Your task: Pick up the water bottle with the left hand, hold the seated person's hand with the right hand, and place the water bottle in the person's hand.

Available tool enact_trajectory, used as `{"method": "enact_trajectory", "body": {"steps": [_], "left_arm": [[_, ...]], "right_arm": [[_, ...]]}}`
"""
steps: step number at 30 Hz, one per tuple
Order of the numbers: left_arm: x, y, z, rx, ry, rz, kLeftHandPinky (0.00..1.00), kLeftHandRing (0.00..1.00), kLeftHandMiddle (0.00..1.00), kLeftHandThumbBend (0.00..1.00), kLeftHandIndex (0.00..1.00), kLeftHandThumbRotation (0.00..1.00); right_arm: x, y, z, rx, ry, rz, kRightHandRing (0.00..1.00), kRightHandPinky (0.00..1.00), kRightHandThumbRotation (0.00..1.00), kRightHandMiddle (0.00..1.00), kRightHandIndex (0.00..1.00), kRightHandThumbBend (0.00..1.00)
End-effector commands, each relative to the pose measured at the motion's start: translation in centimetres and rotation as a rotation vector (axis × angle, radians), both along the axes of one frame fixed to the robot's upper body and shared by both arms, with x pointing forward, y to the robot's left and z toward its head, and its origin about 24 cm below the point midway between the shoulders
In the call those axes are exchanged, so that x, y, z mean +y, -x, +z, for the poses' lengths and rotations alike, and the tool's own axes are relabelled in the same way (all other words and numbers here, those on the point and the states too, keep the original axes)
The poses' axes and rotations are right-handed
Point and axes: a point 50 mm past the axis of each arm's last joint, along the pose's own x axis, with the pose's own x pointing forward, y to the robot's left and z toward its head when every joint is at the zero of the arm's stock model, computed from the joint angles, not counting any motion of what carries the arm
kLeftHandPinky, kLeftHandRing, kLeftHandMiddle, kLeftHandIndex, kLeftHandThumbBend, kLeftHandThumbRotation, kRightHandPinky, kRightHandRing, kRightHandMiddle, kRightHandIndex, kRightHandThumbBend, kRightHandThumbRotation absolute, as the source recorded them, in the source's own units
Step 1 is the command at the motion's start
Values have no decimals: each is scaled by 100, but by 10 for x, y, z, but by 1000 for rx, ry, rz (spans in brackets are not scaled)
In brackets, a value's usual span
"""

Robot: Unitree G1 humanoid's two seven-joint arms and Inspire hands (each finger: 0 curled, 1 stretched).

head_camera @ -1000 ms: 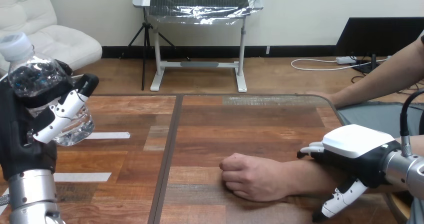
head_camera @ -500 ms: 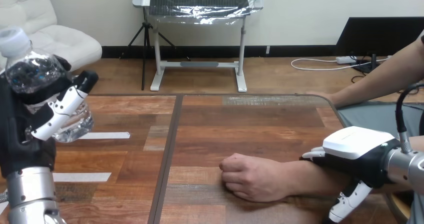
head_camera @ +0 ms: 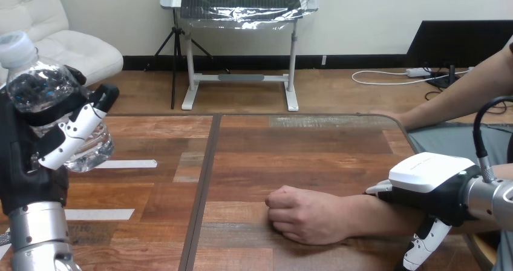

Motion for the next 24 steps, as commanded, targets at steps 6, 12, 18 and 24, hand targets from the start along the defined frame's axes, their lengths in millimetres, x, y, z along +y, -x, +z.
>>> {"method": "enact_trajectory", "body": {"steps": [6, 12, 18, 24], "left_arm": [[-8, -7, 25, -118, -41, -30, 21, 26, 32, 50, 38, 0], [-7, -7, 24, -115, -39, -31, 21, 26, 32, 49, 38, 0], [-6, -7, 24, -111, -40, -26, 21, 26, 32, 49, 39, 0], [-6, -7, 24, -116, -24, -40, 21, 26, 32, 49, 39, 0]], "right_arm": [[-3, 0, -7, 37, 50, 4, 93, 96, 60, 93, 92, 100], [-2, -2, -4, 25, 45, 4, 93, 95, 61, 93, 92, 100], [0, -5, 1, 12, 34, 2, 93, 95, 62, 93, 92, 100], [2, -9, 8, -7, 22, 2, 92, 94, 62, 93, 92, 100]]}}
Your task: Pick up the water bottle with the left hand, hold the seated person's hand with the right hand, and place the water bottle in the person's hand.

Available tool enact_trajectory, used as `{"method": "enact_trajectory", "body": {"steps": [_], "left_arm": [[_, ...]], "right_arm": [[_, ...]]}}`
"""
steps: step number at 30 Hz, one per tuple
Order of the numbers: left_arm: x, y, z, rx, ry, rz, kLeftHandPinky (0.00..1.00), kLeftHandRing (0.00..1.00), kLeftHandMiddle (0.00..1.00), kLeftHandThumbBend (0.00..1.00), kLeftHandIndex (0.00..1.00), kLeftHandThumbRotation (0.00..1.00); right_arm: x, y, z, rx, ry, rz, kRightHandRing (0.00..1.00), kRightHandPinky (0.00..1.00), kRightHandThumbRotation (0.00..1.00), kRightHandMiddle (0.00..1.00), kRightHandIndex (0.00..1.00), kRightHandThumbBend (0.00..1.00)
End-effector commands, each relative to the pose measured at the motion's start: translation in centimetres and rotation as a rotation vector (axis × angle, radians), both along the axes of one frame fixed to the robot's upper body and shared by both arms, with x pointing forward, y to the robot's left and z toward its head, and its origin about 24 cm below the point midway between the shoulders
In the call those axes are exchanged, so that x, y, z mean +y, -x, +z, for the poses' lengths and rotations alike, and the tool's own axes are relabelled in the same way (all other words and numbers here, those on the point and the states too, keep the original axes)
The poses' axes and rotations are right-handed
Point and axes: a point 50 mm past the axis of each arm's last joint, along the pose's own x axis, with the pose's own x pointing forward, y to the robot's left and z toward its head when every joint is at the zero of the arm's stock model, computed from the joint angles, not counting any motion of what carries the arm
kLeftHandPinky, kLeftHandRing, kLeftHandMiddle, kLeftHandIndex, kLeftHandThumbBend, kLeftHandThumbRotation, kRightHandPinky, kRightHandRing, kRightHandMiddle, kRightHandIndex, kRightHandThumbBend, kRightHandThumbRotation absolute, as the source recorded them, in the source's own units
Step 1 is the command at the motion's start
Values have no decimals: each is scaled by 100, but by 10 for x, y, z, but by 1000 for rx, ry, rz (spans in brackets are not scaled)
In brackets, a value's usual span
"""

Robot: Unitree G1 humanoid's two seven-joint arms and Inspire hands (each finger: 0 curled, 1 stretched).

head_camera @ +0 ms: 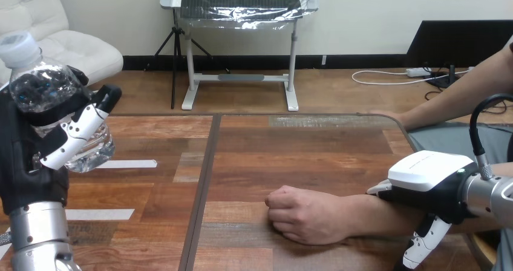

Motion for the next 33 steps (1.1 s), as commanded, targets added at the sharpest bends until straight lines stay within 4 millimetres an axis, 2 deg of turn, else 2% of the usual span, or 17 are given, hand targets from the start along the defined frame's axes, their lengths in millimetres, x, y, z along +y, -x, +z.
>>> {"method": "enact_trajectory", "body": {"steps": [1, 33], "left_arm": [[-6, -7, 24, -119, -11, -43, 21, 26, 32, 49, 39, 0], [-9, -7, 23, -103, -25, -27, 20, 26, 32, 49, 38, 0]], "right_arm": [[1, -6, 6, 2, 6, -4, 92, 94, 62, 93, 92, 100], [-1, -21, 48, -127, -84, -37, 92, 95, 60, 93, 93, 100]]}}
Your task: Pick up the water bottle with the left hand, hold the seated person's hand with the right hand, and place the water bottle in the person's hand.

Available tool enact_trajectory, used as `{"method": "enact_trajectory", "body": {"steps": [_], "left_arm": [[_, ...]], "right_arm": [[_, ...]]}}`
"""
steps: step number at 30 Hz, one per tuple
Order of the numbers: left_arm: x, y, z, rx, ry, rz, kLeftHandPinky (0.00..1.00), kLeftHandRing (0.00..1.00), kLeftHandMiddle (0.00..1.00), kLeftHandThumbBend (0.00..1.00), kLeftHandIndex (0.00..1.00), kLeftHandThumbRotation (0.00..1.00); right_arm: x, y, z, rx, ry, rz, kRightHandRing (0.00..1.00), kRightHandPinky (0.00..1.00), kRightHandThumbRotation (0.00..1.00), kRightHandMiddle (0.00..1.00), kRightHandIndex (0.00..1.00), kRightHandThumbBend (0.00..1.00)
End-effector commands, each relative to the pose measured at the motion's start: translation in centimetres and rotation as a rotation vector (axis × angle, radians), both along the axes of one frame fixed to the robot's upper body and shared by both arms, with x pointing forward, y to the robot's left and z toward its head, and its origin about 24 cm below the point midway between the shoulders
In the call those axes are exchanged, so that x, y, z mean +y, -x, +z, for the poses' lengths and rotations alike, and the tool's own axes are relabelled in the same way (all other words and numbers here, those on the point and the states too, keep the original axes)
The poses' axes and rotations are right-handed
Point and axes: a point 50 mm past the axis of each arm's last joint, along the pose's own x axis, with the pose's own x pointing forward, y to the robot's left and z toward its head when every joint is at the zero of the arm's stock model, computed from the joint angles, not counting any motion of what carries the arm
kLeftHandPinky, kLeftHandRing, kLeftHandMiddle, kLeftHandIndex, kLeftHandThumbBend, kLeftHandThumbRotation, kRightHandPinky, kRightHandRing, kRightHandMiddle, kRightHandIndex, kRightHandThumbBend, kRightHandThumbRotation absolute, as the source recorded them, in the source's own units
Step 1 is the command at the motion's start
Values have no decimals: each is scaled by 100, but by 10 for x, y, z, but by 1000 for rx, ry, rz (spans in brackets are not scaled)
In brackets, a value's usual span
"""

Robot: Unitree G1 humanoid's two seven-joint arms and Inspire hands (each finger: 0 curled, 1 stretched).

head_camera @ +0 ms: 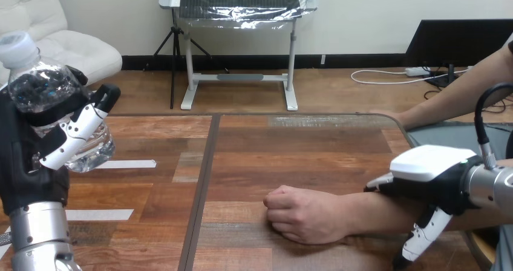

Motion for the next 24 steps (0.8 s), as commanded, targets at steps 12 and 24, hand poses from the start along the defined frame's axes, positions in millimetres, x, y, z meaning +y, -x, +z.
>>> {"method": "enact_trajectory", "body": {"steps": [12, 24], "left_arm": [[-9, -8, 23, -108, -16, -45, 20, 26, 32, 48, 38, 0], [-9, -8, 21, -103, -20, -36, 20, 26, 32, 48, 38, 0]], "right_arm": [[-1, -16, 49, -196, -60, -2, 92, 93, 65, 93, 93, 100], [-1, -19, 62, -253, -97, -18, 93, 93, 67, 93, 94, 100]]}}
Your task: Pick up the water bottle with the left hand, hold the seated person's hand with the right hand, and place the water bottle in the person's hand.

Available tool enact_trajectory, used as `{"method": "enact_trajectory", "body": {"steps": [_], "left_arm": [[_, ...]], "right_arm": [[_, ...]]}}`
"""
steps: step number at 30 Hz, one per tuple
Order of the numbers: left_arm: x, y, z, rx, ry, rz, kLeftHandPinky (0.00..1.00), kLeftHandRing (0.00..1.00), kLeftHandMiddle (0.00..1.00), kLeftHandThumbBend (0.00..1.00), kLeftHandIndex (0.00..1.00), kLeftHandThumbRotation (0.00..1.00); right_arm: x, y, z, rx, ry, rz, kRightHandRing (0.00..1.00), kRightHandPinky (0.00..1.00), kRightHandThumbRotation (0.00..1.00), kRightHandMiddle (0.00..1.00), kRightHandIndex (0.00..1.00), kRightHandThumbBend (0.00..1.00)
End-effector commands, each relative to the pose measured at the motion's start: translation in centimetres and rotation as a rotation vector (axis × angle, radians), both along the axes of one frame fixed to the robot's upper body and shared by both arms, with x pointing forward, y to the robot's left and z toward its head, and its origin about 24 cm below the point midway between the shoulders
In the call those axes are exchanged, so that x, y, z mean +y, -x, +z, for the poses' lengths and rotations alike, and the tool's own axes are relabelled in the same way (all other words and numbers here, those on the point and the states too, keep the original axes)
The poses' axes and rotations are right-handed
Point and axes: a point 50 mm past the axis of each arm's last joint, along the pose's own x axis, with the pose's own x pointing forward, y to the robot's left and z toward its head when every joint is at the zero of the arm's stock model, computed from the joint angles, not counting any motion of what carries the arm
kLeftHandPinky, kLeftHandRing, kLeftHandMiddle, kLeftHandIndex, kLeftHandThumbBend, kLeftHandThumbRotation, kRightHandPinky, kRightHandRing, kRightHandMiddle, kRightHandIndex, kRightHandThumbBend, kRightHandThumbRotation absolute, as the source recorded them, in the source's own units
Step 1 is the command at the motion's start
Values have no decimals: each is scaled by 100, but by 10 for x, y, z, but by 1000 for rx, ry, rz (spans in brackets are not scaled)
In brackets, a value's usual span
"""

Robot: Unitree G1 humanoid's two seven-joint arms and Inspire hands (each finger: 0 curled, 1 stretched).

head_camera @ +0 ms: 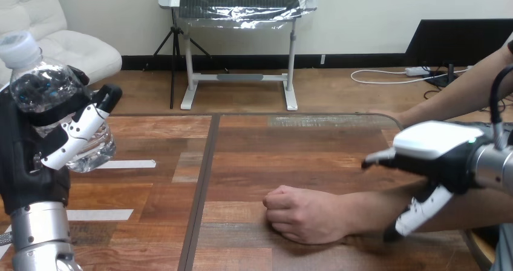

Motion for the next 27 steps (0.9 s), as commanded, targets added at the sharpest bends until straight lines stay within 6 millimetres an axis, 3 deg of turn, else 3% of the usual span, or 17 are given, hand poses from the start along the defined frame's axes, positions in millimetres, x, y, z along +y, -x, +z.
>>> {"method": "enact_trajectory", "body": {"steps": [1, 14, 27], "left_arm": [[-8, -8, 21, -101, -12, -33, 20, 26, 32, 48, 38, 0], [-8, -7, 20, -98, -28, -33, 20, 26, 32, 49, 38, 0], [-10, -7, 19, -94, -12, -49, 21, 26, 32, 50, 39, 0]], "right_arm": [[1, -10, 40, -164, -39, 1, 93, 93, 67, 93, 93, 100], [6, -10, 53, -256, -110, 1, 91, 90, 66, 91, 91, 100], [18, -8, 54, -352, -145, 52, 88, 89, 67, 89, 89, 100]]}}
